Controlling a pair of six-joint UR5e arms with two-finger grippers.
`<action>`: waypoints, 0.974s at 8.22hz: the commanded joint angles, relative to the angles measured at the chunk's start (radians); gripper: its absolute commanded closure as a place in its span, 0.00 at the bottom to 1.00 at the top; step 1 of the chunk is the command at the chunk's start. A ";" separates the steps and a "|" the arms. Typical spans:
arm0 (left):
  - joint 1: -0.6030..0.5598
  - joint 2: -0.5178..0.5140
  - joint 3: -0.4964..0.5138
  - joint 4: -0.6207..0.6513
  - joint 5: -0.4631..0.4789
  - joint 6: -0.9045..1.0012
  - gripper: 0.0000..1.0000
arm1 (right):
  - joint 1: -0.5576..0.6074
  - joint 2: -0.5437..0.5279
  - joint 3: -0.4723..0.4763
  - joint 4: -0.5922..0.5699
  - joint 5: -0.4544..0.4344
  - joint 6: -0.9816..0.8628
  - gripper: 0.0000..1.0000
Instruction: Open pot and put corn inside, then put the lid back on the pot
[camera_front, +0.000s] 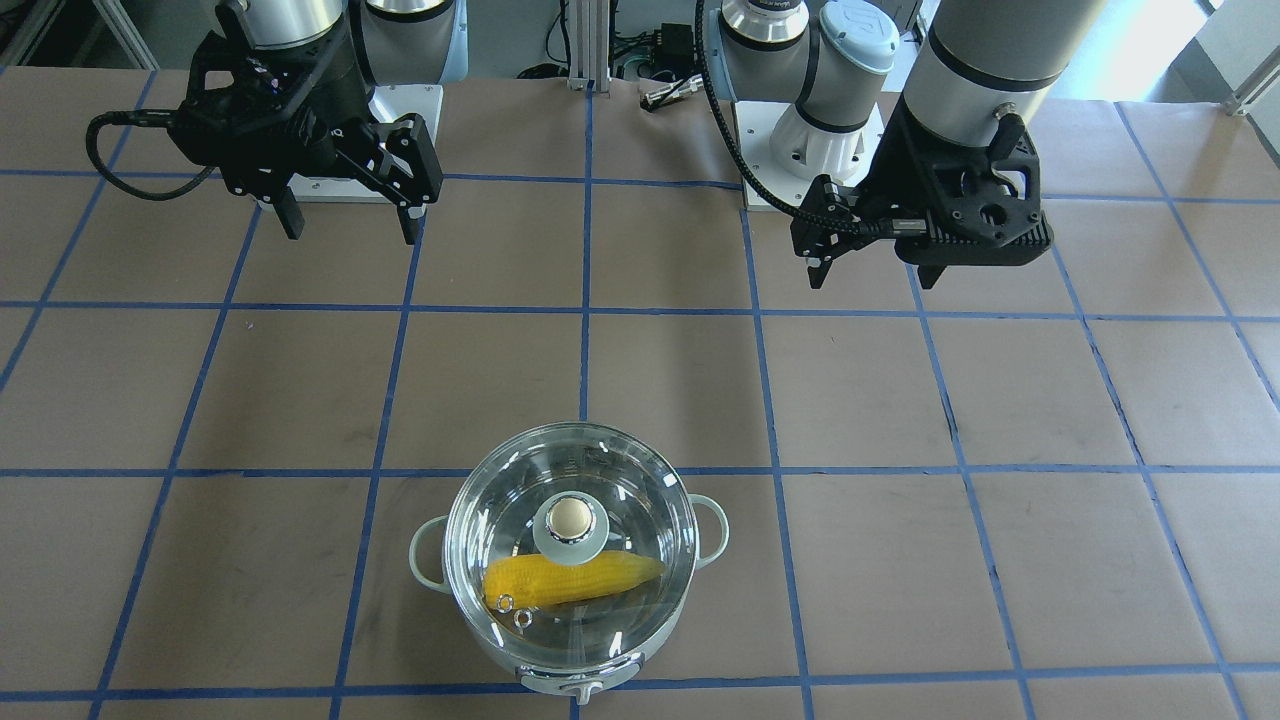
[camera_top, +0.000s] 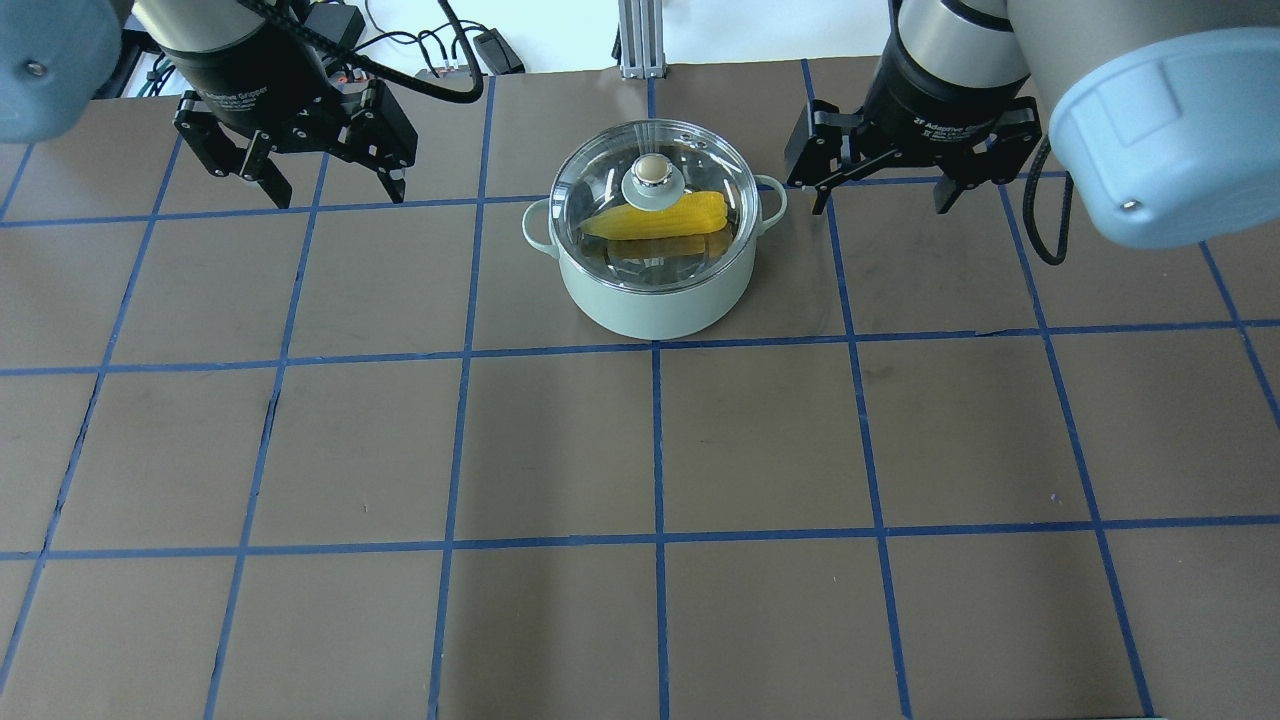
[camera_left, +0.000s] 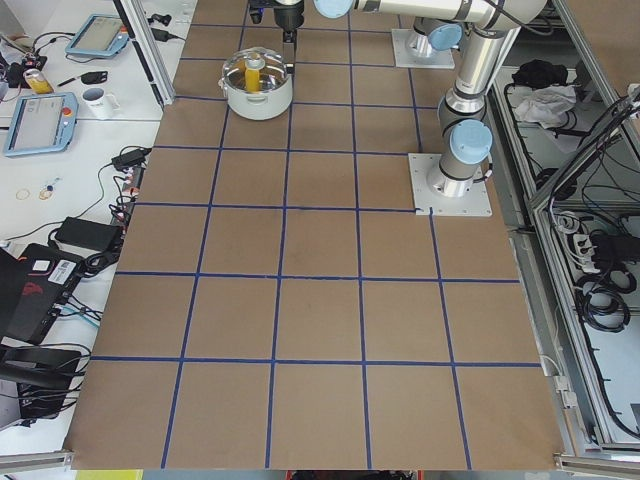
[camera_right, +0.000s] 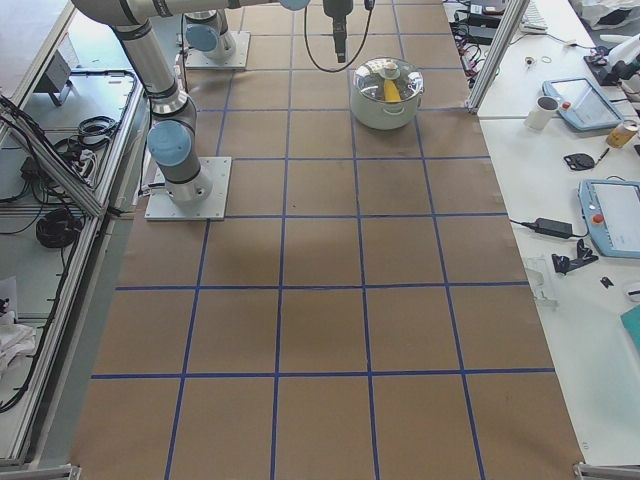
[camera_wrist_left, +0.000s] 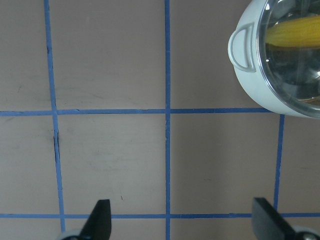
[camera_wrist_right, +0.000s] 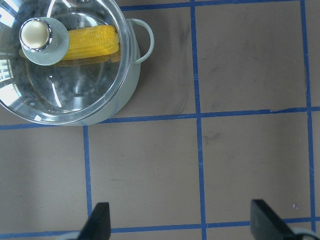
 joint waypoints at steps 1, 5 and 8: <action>0.001 0.000 0.000 0.000 0.000 0.000 0.00 | 0.000 0.000 0.000 -0.001 0.000 0.001 0.00; 0.001 0.000 0.001 0.000 0.000 0.000 0.00 | 0.000 0.002 0.000 -0.011 0.000 0.002 0.00; -0.001 0.001 0.000 0.000 0.000 0.001 0.00 | 0.000 0.002 0.000 -0.010 -0.002 -0.001 0.00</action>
